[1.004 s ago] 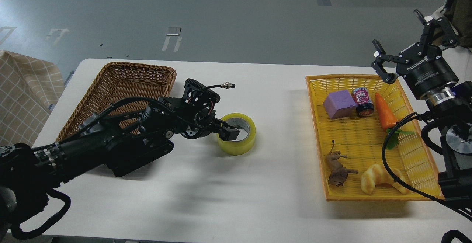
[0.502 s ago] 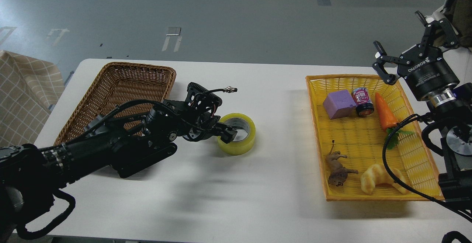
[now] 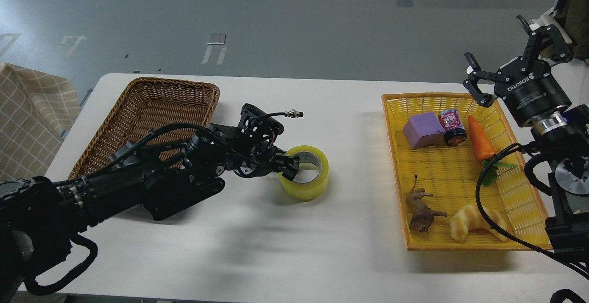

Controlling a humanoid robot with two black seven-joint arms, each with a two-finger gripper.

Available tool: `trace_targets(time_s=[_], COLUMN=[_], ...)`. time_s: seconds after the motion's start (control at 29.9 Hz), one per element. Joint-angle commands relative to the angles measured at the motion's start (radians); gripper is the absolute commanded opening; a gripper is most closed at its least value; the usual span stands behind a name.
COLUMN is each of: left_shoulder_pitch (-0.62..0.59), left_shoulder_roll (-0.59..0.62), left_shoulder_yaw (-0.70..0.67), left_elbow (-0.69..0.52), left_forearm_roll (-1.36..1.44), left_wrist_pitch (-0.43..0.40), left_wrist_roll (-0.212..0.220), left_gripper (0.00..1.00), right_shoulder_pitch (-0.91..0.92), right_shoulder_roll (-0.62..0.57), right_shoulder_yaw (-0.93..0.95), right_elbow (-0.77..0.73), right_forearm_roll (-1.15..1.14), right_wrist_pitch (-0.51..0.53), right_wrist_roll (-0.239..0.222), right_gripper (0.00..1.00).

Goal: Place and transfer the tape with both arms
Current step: 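Close the left gripper on the tape and lift it, then carry the tape over the wicker basket and lower it inside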

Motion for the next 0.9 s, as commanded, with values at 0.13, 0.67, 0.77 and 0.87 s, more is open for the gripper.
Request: trace_targets(time_s=[0.13, 0.67, 0.77, 0.87], left_shoulder_pitch=[-0.11, -0.242, -0.25, -0.248], left_shoulder_roll=[0.02, 0.213, 0.265, 0.325], left_shoulder_yaw=[-0.002, -0.002, -0.003, -0.003], left_elbow=[-0.003, -0.003, -0.012, -0.03], left_forearm_roll=[-0.047, -0.089, -0.091, -0.095], left_wrist_pitch=[0.0, 0.0, 0.0, 0.0], left_wrist_roll=[-0.011, -0.058, -0.075, -0.078], left_gripper=[0.0, 0.0, 0.0, 0.0], right_shoulder_pitch=[0.002, 0.002, 0.002, 0.002], right_shoulder_roll=[0.002, 0.005, 0.005, 0.005], right_shoulder_yaw=[0.0, 0.009, 0.009, 0.009], right_elbow=[0.003, 0.003, 0.003, 0.003], right_forearm_roll=[0.002, 0.002, 0.002, 0.002], right_wrist_pitch=[0.0, 0.0, 0.0, 0.0], right_wrist_roll=[0.0, 0.004, 0.006, 0.006], right_gripper=[1.0, 1.0, 1.0, 1.0])
